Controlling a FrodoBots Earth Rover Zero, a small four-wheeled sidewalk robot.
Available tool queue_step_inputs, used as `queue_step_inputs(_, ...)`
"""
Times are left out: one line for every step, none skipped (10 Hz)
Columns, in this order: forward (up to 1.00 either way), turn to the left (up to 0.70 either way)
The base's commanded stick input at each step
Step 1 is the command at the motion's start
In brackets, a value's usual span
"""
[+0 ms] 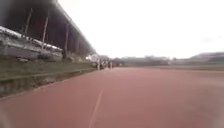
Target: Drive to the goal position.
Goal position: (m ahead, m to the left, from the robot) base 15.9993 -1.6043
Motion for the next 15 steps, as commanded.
queue_step_inputs(0.7, 0.01)
queue_step_inputs(0.7, 0.01)
queue_step_inputs(0.7, 0.01)
queue_step_inputs(0.7, 0.01)
queue_step_inputs(0.7, 0.01)
queue_step_inputs(0.7, 0.01)
queue_step_inputs(0.7, 0.01)
queue_step_inputs(0.7, 0.01)
queue_step_inputs(0.7, 0.01)
queue_step_inputs(0.7, 0.01)
queue_step_inputs(0.7, 0.01)
queue_step_inputs(0.7, 0.01)
queue_step_inputs(0.7, 0.01)
queue_step_inputs(0.7, 0.01)
queue_step_inputs(0.7, 0.01)
